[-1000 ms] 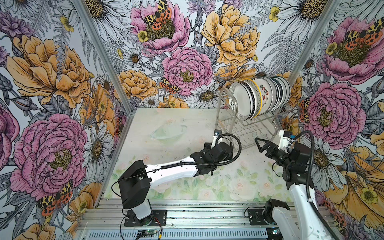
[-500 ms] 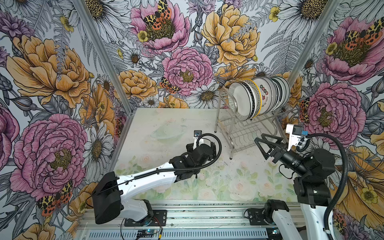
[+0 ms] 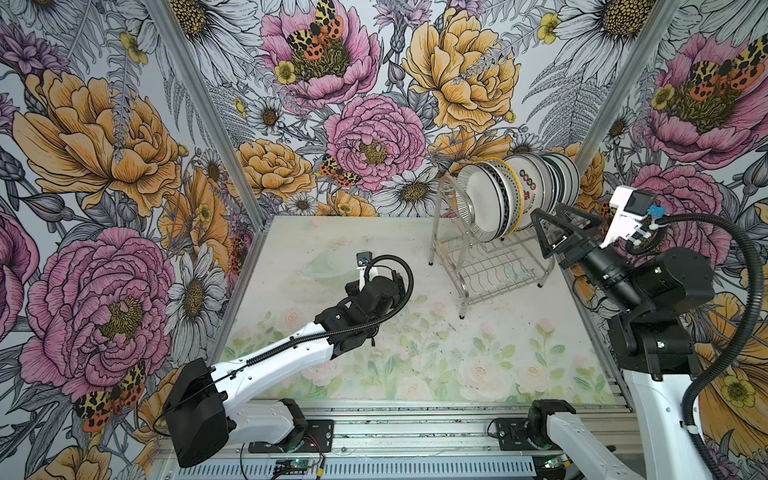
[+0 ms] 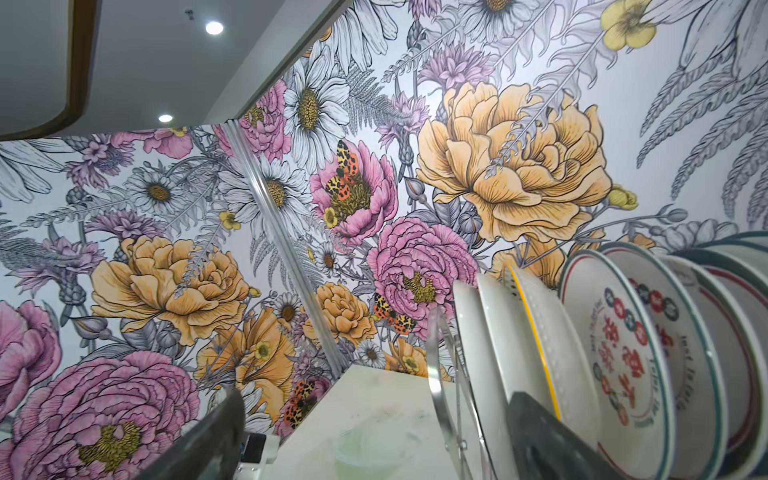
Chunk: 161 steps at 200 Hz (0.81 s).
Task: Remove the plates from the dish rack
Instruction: 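Raise the right gripper to the plate tops while the left arm draws back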
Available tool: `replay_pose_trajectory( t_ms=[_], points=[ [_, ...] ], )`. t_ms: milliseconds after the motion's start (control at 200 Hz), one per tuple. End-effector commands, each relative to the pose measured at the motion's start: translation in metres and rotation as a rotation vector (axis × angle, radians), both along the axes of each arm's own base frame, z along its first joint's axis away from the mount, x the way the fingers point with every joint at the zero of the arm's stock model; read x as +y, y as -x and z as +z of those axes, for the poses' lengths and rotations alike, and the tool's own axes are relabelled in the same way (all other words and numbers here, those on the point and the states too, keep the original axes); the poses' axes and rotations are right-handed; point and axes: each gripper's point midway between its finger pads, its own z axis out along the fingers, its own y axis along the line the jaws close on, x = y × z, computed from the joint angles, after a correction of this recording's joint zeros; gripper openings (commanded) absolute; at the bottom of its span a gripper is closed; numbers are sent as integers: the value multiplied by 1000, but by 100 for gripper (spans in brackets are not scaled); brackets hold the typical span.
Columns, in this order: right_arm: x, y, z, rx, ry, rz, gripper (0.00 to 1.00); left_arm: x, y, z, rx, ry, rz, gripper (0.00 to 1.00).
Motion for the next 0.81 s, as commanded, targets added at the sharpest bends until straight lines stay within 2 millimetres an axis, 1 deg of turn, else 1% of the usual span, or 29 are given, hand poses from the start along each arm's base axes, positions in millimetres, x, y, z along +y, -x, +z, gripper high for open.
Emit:
replay_pose_trajectory(
  t_ms=[0, 90, 135, 150, 175, 225, 270, 345, 425, 575, 635, 755, 801],
  points=[
    [-16, -28, 15, -22, 52, -139, 99, 3, -4, -11, 26, -22, -11, 99],
    [-19, -57, 17, 26, 65, -193, 99, 1, -11, -16, 32, -23, -15, 99],
    [-19, -73, 10, 92, 73, -208, 99, -1, -14, -19, 39, -24, -17, 99],
    [-19, -77, 12, 106, 70, -214, 99, -1, -15, -19, 40, -24, -18, 99],
    [-20, -83, 8, 158, 61, -225, 99, -2, -17, -21, 44, -29, -18, 99],
    [-12, -93, -4, 236, 84, -212, 99, -4, -20, -24, 50, -39, -19, 99],
    [-2, -95, -14, 290, 142, -227, 99, -5, -21, -25, 52, -51, -23, 99],
    [17, -91, -24, 337, 247, -226, 99, -4, -23, -30, 60, -65, -22, 99],
    [29, -84, -30, 344, 353, -250, 99, 0, -25, -35, 66, -74, -13, 99],
    [33, -78, -36, 347, 471, -328, 99, 7, -29, -45, 88, -57, -16, 99],
    [38, -78, -38, 343, 492, -323, 99, 9, -30, -46, 91, -54, -13, 99],
    [45, -75, -38, 341, 499, -302, 92, 12, -30, -48, 90, -44, -10, 99],
    [47, -76, -40, 349, 498, -300, 87, 11, -30, -49, 89, -40, -13, 99]
  ],
)
